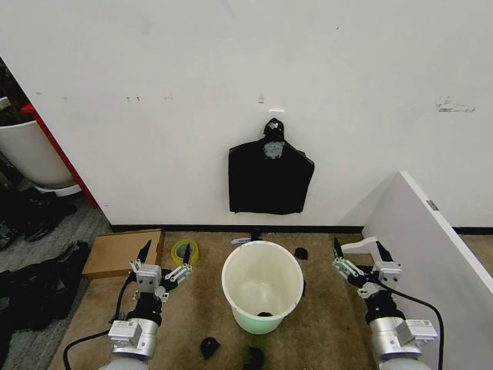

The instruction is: Place the garbage bag over the trash bin.

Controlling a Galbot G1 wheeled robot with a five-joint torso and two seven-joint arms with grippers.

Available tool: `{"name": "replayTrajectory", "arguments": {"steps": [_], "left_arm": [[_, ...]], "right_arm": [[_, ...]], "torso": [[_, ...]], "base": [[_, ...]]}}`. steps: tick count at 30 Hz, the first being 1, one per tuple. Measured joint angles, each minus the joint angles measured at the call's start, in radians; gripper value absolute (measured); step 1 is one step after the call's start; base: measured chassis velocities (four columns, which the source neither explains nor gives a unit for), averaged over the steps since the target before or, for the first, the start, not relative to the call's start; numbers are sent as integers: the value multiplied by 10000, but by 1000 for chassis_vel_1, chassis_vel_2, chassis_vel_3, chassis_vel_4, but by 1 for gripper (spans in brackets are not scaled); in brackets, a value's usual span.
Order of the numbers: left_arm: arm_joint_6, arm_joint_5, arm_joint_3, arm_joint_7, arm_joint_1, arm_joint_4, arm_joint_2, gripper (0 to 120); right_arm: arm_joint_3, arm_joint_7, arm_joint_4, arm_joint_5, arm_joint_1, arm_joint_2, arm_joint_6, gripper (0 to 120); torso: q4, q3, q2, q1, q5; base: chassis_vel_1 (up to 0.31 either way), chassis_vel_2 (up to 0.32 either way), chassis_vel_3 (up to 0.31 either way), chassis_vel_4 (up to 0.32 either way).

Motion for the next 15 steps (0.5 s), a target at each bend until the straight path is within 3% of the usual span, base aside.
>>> {"name": "replayTrajectory", "arguments": {"steps": [15], "left_arm": [[4,72,21,0,12,31,-29,100]], "right_arm": [[-46,1,27,-63,-40,77,21,100]], "torso": [[-1,0,0,0,-1]], "base": [[0,0,0,0]]}}
